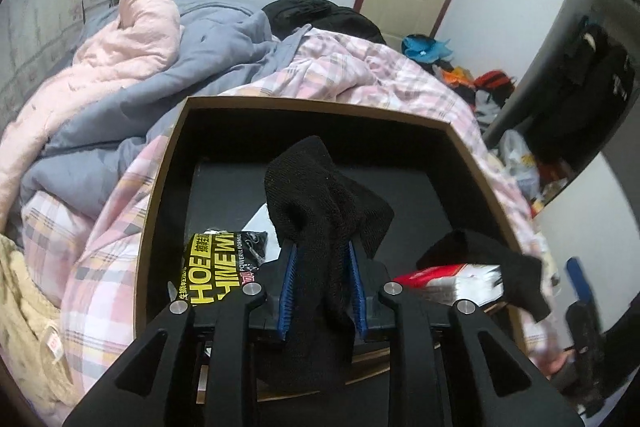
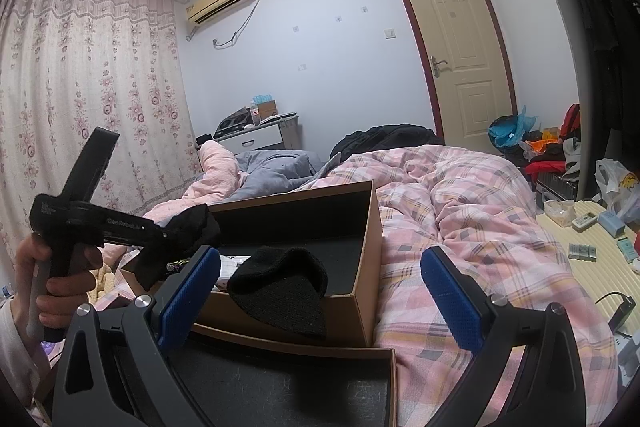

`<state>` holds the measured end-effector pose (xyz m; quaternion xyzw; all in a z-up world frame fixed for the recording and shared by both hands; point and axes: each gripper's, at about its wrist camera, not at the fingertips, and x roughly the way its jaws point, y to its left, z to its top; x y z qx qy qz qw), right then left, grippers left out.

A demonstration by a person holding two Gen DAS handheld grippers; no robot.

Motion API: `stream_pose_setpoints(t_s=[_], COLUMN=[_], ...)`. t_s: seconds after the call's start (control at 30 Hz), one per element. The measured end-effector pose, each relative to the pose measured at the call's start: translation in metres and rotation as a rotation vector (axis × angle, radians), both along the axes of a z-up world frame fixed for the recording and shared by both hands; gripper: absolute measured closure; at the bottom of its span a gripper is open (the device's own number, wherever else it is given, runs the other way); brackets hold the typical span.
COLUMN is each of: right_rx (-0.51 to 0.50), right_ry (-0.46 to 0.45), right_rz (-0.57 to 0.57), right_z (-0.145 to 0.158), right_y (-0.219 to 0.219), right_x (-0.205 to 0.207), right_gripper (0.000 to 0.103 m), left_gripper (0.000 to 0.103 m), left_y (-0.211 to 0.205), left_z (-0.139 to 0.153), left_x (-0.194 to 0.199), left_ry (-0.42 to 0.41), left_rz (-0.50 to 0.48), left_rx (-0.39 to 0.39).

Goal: Organize soft objects
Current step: 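Carry the black cloth over the other compartment with the left gripper, then open the left gripper to drop the cloth and withdraw it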

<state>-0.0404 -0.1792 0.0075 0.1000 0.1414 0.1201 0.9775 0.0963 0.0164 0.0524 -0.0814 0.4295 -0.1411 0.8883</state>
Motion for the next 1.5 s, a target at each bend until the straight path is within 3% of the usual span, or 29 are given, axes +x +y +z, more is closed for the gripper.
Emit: stream_pose_setpoints(t_s=[0.13, 0.33, 0.4, 0.43, 0.47, 0.7, 0.9, 1.13, 1.4, 1.5], right_rx=[0.000, -0.001, -0.001, -0.001, 0.000, -0.004, -0.007, -0.013, -0.129, -0.194], right_ry=[0.001, 0.000, 0.000, 0.001, 0.002, 0.004, 0.005, 0.005, -0.030, -0.044], right_rz=[0.000, 0.000, 0.000, 0.000, 0.000, 0.001, 0.000, -0.001, -0.013, -0.011], right_z=[0.000, 0.000, 0.000, 0.000, 0.000, 0.000, 0.001, 0.002, 0.003, 0.004], right_y=[0.000, 0.000, 0.000, 0.000, 0.000, 0.000, -0.001, -0.001, 0.017, 0.028], right_x=[0.000, 0.000, 0.000, 0.000, 0.000, -0.001, -0.001, -0.001, -0.005, -0.007], right_gripper=[0.003, 0.003, 0.003, 0.003, 0.003, 0.003, 0.003, 0.003, 0.003, 0.003], left_gripper=[0.084, 0.083, 0.064, 0.039, 0.021, 0.020, 0.020, 0.020, 0.020, 0.020], left_y=[0.011, 0.029, 0.030, 0.031, 0.035, 0.041, 0.055, 0.071, 0.070, 0.076], left_z=[0.001, -0.001, -0.001, -0.001, 0.000, 0.011, 0.021, 0.016, -0.002, -0.014], left_x=[0.002, 0.005, 0.006, 0.006, 0.003, -0.009, -0.044, -0.089, -0.111, -0.109], left_ry=[0.026, 0.050, 0.064, 0.062, 0.039, -0.016, -0.176, -0.320, -0.380, -0.340], left_rz=[0.006, 0.118, 0.125, 0.135, 0.156, 0.156, 0.200, 0.245, 0.304, 0.341], left_rx=[-0.097, -0.221, -0.233, -0.243, -0.263, -0.290, -0.297, -0.200, -0.050, -0.049])
